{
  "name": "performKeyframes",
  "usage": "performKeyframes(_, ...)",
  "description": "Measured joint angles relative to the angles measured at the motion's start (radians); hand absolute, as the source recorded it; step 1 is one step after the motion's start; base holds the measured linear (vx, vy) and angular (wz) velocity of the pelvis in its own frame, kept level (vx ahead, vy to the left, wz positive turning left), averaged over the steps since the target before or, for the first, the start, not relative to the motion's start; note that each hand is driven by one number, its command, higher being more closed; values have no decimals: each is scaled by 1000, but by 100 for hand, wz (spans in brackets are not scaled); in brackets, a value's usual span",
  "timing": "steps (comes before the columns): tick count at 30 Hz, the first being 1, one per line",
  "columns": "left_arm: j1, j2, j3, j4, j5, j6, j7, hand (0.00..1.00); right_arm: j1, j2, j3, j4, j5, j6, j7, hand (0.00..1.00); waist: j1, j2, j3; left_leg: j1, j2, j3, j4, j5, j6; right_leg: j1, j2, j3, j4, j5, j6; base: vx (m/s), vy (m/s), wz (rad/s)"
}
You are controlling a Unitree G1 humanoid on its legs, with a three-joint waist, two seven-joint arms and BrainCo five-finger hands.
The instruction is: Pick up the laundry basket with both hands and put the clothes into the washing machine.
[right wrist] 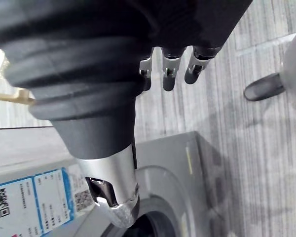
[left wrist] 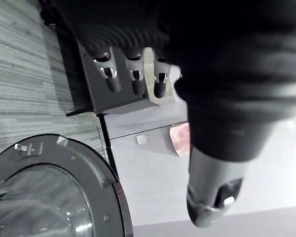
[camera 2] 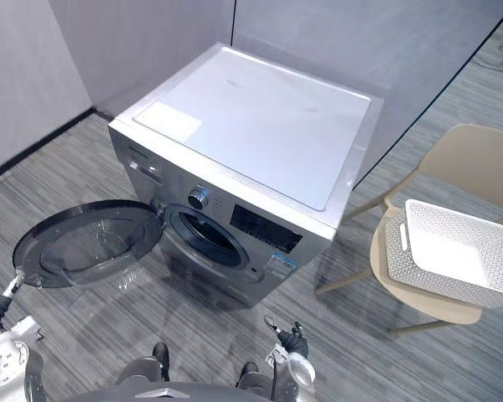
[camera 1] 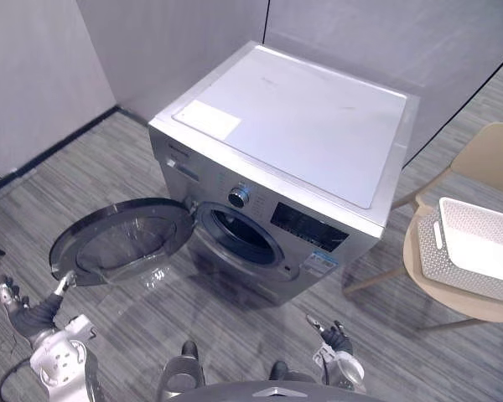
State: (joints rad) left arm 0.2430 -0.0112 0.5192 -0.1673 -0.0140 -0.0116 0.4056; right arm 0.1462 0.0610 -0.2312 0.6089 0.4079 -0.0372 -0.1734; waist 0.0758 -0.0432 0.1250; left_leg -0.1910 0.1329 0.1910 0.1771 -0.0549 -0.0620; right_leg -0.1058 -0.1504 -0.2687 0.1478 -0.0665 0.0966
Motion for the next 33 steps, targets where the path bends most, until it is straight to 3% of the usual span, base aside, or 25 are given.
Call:
performKeyframes(3,-91,68,23,-8,1,4,-6,0,-26,0,-25,0,-20,1,17,0,0,-18,15,-53,12,0,9,5,-2,-33,18,3,-41,35,-6,18,-4,-10)
performKeyframes(8,-296,278,31,137,0,30,-7,0,-36,-3,-28,6,-20,1,21,0,0,-42,43,-116,36,-24,31,7,-7,-71,60,8,-77,90,-20,10,4,-3)
performKeyframes(13,-447,430,32,224,0,41,-15,0,-53,-3,-30,65,-9,1,21,0,5,-75,71,-158,57,-53,52,6,-14,-76,89,8,-115,129,-31,-1,10,4)
performKeyframes(21,-558,503,49,365,-1,77,-32,0,-90,-2,-65,123,22,1,34,0,27,-136,111,-213,69,-95,66,15,-29,-89,114,6,-154,150,-40,-40,-3,7)
performKeyframes(24,-639,613,34,469,-2,100,-63,0,-91,-3,-64,121,28,1,38,0,39,-158,134,-229,94,-121,63,28,-41,-91,140,6,-170,182,-47,-51,-28,8)
performKeyframes(27,-745,729,-7,558,-2,124,-139,0,-86,-3,-64,121,39,2,43,0,54,-186,149,-235,116,-137,49,31,-56,-92,160,5,-171,186,-51,-72,-51,5)
performKeyframes(33,-785,758,-59,665,2,135,-275,0,-64,-1,-65,120,70,4,66,0,60,-191,147,-235,143,-134,44,42,-69,-97,183,9,-175,197,-53,-37,-40,-7)
